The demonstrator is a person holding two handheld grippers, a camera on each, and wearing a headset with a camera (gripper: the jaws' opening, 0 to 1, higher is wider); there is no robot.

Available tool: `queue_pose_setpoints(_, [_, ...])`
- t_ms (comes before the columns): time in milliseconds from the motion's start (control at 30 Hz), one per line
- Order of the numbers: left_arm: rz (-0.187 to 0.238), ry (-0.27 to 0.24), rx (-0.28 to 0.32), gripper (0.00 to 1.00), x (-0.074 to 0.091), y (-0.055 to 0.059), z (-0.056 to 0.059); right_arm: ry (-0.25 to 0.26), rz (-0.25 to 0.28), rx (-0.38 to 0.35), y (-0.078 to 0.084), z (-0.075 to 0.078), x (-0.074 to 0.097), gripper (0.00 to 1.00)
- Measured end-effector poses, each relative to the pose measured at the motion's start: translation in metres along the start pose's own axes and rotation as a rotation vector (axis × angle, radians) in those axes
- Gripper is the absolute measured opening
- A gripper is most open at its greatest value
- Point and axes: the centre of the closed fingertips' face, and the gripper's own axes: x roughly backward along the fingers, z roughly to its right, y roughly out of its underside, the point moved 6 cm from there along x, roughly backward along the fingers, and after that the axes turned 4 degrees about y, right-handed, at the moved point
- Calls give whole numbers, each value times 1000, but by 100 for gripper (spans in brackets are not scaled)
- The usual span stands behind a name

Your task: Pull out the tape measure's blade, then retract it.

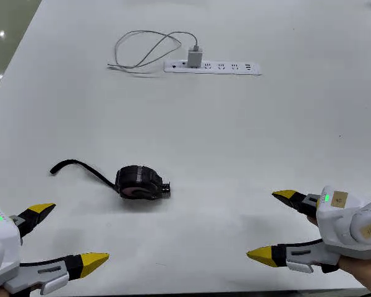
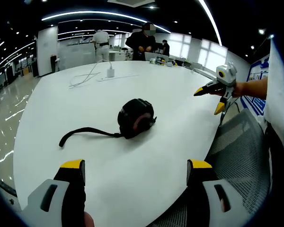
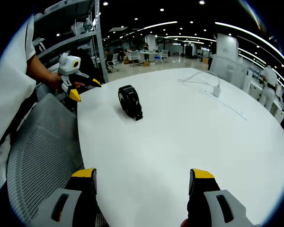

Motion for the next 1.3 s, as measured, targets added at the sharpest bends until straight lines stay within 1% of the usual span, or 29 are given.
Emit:
queue_pose_setpoints(67, [2,9,0,89,2,1,0,4,-2,-1,2,1,2,79])
queue_pose_setpoints(133, [-9,4,-19,88,4,3,-1,9,-4,-4,4,1,5,80])
queue_pose_setpoints(300, [-13,6,-13,90,8,6,-3,27,-5,-4,5,1,11,82])
queue_pose_setpoints(367, [-16,6,-12,90,10,8,-3,35,-1,-12,6,3,14,85])
queue_pose_setpoints(667, [-31,3,-13,94,17,12,-6,47,-3,-21,10,1,21,94])
queue_pose_setpoints(767, [-37,-6,-11,94,20,14,-8,51,8,-34,10,1,24,96])
queue_pose_setpoints(867, [-40,-5,-4,96,21,15,-7,58,10,-41,11,1,25,99])
queue_pose_setpoints(1100, [-45,3,-30,99,22,16,-4,63,4,-43,16,0,28,99])
queue_pose_setpoints(1167, [-49,-1,-37,99,23,17,-4,61,1,-46,17,-1,28,99])
queue_pose_setpoints(1200, [-41,-3,-18,99,23,17,-4,60,3,-51,19,-2,29,99])
queue_pose_setpoints(1233, [-41,-4,-21,99,23,17,-5,60,3,-54,19,-2,29,99])
queue_pose_setpoints(1300, [-50,-8,-49,99,22,19,-4,61,-2,-56,21,-4,29,99])
